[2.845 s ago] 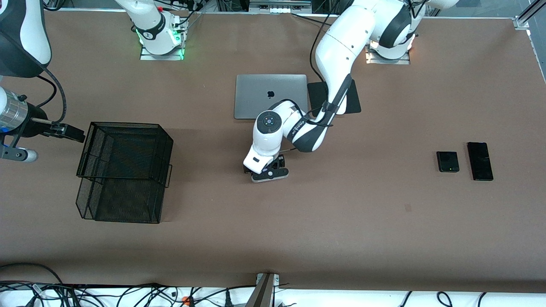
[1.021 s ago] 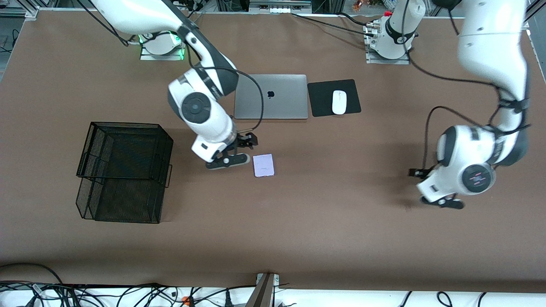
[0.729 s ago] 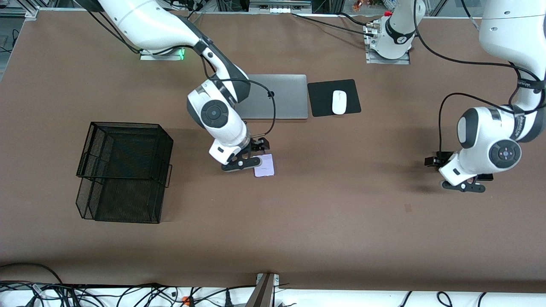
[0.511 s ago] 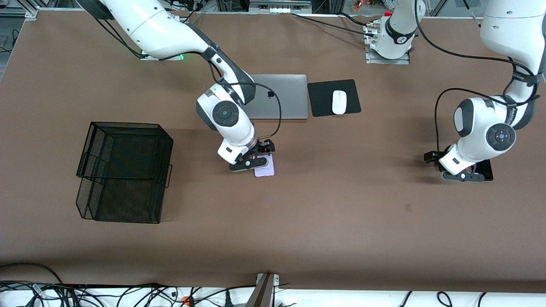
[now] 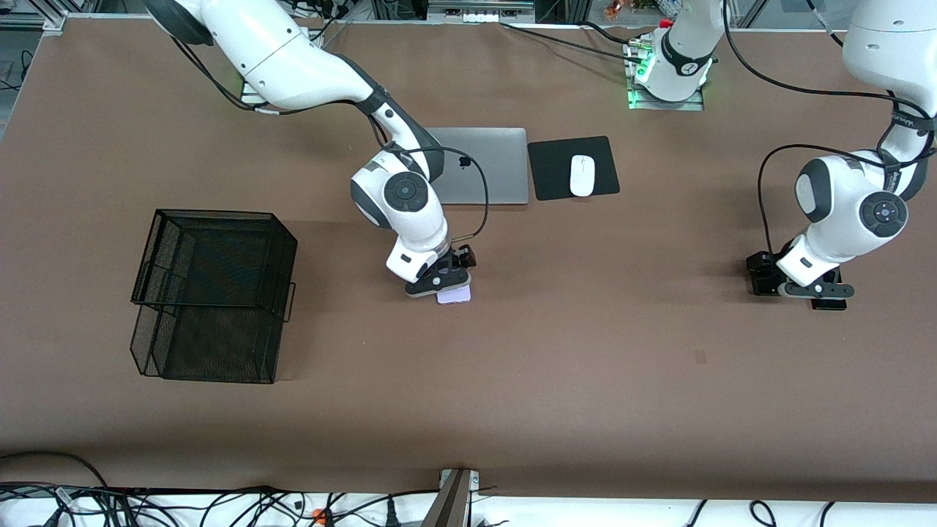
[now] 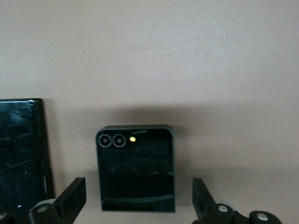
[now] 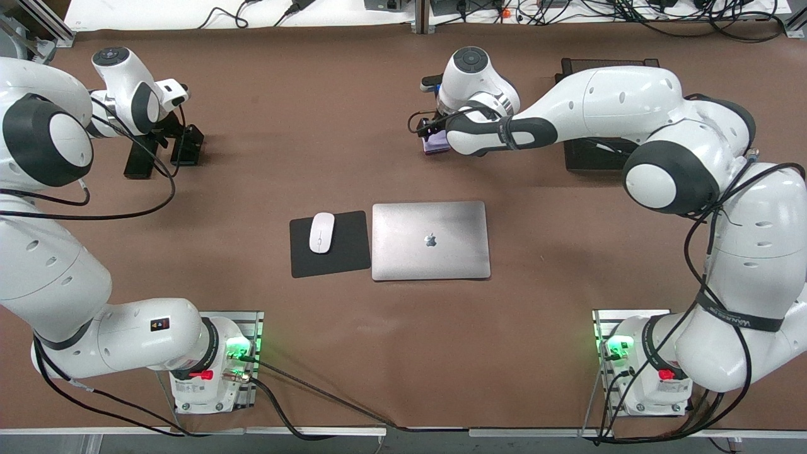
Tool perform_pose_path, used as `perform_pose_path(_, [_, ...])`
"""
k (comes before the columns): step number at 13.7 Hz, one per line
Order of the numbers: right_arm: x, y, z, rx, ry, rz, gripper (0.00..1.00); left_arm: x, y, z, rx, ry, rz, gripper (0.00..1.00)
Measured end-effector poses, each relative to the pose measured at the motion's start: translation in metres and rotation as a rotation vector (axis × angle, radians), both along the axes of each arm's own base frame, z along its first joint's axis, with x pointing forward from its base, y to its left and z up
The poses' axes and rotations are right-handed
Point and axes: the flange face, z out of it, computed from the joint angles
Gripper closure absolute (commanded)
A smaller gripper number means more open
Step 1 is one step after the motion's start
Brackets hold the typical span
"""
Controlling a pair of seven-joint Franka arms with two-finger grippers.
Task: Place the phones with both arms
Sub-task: 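Grasp the white phone with the right gripper while the left gripper grasps the flip phone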
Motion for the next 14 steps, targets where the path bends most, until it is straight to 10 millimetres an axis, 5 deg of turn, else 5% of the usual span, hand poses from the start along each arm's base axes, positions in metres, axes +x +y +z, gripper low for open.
perform_pose_path(12, [0.006, 0.011, -0.02, -0.014, -0.058, 0.022, 0.0, -0.006, 0.014, -0.039, -0.031, -0.069, 0.087, 0.0])
perform_pose_path(14, [0.006, 0.011, -0.022, -0.01, -0.061, 0.023, 0.0, -0.006, 0.015, -0.041, -0.038, -0.081, 0.104, 0.33])
